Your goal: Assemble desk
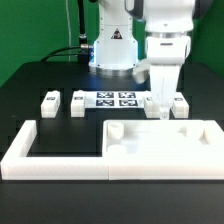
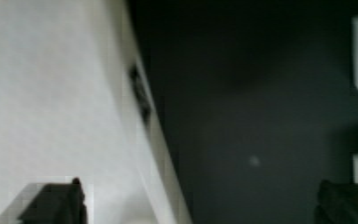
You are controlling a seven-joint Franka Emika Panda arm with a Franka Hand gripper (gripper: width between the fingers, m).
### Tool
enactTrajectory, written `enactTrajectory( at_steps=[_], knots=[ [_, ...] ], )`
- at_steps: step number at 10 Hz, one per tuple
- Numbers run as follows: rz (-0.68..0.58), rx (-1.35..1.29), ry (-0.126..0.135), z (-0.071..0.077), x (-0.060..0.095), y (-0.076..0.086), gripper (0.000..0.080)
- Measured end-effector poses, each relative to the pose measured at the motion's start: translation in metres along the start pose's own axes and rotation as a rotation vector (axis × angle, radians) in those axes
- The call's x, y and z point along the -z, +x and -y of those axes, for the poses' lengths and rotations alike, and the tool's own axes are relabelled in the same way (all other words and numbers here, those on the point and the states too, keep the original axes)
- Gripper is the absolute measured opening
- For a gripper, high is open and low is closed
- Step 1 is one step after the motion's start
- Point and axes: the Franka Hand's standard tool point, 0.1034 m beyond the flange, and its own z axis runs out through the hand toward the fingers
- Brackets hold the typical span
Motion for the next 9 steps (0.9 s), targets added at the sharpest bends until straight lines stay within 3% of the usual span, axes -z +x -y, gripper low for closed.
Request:
enactTrajectory(
  at_steps=[1, 2, 7, 9],
  knots=[
    [0.009, -0.164, -0.003, 0.003, 0.015, 0.014, 0.0649],
    [0.004, -0.204, -0.010, 0.005, 0.019, 0.022, 0.0649],
    [-0.010, -0.500, 0.001, 0.005, 0.017, 0.023, 0.0649],
    [0.010, -0.776, 0.030, 0.023, 0.010, 0.029, 0.0649]
  ],
)
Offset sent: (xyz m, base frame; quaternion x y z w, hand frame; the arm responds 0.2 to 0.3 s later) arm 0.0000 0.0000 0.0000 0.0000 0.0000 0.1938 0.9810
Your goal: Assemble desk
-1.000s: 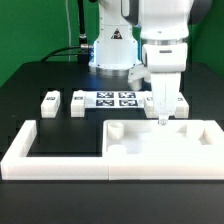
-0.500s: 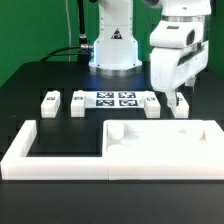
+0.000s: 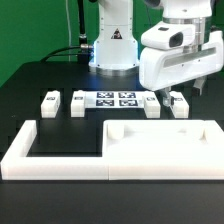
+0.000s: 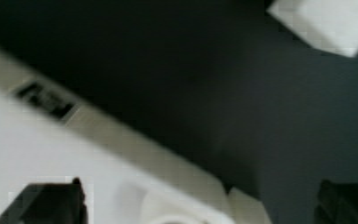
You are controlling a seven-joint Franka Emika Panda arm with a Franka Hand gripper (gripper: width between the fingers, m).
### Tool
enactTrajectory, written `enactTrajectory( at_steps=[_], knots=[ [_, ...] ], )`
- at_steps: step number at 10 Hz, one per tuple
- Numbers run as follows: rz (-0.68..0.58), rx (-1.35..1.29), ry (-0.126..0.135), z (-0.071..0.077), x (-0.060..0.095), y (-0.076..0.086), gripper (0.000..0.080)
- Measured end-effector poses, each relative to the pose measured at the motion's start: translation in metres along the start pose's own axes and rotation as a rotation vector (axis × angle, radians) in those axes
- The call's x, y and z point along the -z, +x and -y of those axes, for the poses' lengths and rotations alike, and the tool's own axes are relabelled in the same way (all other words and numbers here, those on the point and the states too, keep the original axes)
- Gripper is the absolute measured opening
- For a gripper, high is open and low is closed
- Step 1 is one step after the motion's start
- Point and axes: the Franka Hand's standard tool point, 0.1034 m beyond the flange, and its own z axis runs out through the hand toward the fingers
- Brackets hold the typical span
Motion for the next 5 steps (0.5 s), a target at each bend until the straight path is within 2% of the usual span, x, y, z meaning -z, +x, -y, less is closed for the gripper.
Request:
enactTrajectory(
  at_steps=[2, 5],
  knots=[
    [0.019, -0.190, 0.023, 0.0054, -0.0041, -0.0026, 0.0649],
    [0.060, -0.195, 0.030, 0.0067, -0.0039, -0.0061, 0.0649]
  ],
)
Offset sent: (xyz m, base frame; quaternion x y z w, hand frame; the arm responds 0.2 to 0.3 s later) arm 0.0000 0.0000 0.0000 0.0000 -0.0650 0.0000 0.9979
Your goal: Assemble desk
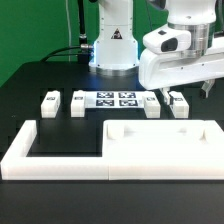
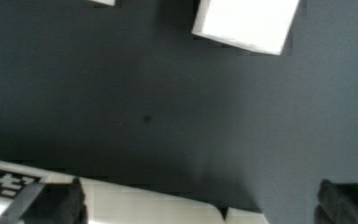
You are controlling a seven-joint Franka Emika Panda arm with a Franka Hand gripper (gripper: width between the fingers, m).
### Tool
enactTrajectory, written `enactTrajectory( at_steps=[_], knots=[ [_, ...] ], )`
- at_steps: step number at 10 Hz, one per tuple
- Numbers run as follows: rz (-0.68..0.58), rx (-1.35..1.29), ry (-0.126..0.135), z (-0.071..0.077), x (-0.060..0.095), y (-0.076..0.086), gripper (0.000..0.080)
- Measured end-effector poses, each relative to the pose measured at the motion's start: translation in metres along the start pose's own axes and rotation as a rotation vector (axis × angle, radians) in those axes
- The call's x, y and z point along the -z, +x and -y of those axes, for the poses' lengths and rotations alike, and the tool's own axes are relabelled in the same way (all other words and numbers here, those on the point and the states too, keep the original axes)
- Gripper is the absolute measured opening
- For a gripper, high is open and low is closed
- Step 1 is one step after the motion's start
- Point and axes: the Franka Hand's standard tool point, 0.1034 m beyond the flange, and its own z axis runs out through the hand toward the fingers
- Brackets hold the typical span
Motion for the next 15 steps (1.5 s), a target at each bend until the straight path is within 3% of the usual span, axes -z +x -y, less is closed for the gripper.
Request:
enactTrajectory(
  at_steps=[2, 4, 6, 10, 11, 13, 15],
  knots=[
    [0.221, -0.052, 0.014, 0.002, 0.002, -0.013, 0.0649],
    [0.333, -0.082, 0.025, 0.007, -0.004, -0.004, 0.0649],
    [0.496, -0.079, 0.038, 0.008, -0.004, -0.012, 0.0649],
    [0.803, -0.125, 0.060, 0.012, -0.023, -0.027, 0.0649],
    [0.855, -0.120, 0.067, 0.012, -0.024, -0.028, 0.0649],
    [0.837, -0.119, 0.068, 0.012, -0.026, -0.024, 0.0649],
    [0.857, -0.138, 0.052, 0.018, -0.030, -0.028, 0.0649]
  ],
)
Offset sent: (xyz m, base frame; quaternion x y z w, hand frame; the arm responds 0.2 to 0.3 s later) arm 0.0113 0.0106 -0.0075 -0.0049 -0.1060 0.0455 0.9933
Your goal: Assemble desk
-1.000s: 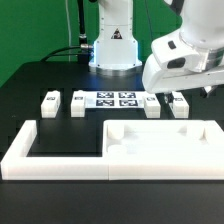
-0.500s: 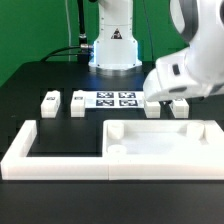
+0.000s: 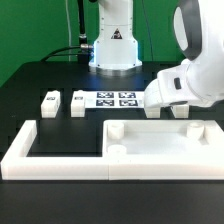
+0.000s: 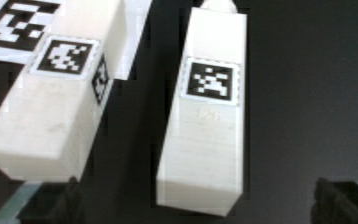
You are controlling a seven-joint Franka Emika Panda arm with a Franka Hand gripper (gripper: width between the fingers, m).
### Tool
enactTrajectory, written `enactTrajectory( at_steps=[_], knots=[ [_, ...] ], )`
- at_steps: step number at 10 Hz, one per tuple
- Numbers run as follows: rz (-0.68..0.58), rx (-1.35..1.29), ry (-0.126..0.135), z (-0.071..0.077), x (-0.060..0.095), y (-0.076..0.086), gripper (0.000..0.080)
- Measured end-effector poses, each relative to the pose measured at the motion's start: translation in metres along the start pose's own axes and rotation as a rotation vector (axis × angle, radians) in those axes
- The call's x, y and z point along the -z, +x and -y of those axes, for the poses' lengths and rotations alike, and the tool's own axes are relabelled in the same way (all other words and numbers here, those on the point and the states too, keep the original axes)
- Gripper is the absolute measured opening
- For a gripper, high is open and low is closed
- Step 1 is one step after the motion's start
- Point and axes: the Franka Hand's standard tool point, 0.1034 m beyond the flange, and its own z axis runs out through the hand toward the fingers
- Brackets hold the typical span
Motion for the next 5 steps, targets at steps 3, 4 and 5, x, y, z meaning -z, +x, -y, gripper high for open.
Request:
enactTrajectory(
  at_steps=[3, 4, 5],
  knots=[
    [0.035, 0.007, -0.012, 0.008, -0.019, 0.004, 0.0649],
    [0.023, 0.038, -0.011, 0.007, -0.025, 0.007, 0.0649],
    [0.025, 0.043, -0.014, 0.007, -0.036, 0.004, 0.0649]
  ],
)
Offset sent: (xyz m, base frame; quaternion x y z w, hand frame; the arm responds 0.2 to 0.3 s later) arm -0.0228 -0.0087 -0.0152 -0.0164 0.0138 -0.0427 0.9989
